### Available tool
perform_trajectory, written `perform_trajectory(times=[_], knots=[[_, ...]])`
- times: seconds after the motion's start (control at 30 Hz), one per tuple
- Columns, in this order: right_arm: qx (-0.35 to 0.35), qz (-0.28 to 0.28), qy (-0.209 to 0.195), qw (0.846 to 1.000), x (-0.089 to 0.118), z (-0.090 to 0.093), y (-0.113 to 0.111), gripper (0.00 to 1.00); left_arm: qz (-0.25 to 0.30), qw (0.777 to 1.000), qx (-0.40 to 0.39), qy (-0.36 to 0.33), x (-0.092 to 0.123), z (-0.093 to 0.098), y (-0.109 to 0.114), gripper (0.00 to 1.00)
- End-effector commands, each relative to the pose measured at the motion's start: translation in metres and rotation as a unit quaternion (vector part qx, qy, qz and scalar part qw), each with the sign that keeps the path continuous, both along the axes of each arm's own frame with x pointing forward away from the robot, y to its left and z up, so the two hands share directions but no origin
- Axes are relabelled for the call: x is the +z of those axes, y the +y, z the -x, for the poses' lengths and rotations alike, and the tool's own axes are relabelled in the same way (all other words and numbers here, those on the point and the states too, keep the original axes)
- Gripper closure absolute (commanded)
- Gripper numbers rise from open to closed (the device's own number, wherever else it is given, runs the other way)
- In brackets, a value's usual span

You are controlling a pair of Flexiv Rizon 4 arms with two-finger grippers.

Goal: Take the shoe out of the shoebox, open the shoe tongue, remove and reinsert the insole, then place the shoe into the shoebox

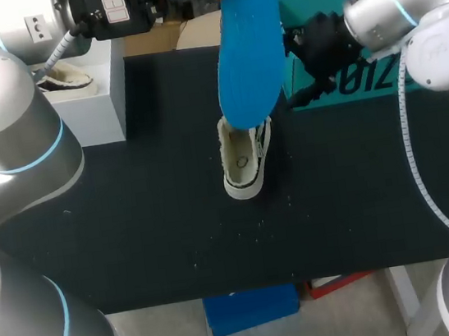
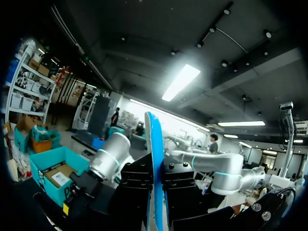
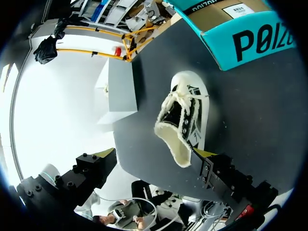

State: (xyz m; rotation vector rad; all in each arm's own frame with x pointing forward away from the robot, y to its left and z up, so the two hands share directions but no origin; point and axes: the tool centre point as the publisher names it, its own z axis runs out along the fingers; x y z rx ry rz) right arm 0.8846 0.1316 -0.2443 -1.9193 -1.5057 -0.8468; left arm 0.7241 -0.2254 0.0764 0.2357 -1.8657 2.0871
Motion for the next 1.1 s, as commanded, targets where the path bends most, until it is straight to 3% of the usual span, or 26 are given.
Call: perform_trajectory(times=[0.03,0.37,0.83,0.87,0.93,1.0,1.07,1.1], knots=[[0.004,-0.087,-0.024,0.996,-0.003,0.001,-0.002,0.00,-0.001,1.000,0.001,0.000,0.000,0.000,-0.001,1.00],[0.025,-0.160,-0.053,0.985,0.002,0.002,-0.001,0.00,-0.001,1.000,0.001,0.000,0.000,0.000,-0.001,1.00],[0.040,-0.189,-0.057,0.980,0.003,0.001,0.001,0.00,-0.001,1.000,0.001,0.000,0.000,0.000,-0.001,1.00],[0.040,-0.189,-0.057,0.980,0.003,0.001,0.001,0.00,-0.001,0.997,0.062,-0.045,0.009,-0.005,-0.001,1.00],[0.040,-0.189,-0.057,0.980,0.003,0.001,0.001,0.00,-0.082,0.964,0.165,-0.190,0.019,-0.004,-0.008,1.00],[0.040,-0.189,-0.057,0.980,0.003,0.001,0.001,0.00,-0.133,0.932,0.209,-0.265,0.012,-0.003,-0.017,1.00],[0.040,-0.189,-0.057,0.980,0.003,0.001,0.001,0.00,-0.207,0.874,0.278,-0.342,-0.009,0.001,-0.024,1.00],[0.040,-0.189,-0.057,0.980,0.003,0.001,0.001,0.00,-0.207,0.874,0.278,-0.342,-0.009,0.001,-0.024,1.00]])
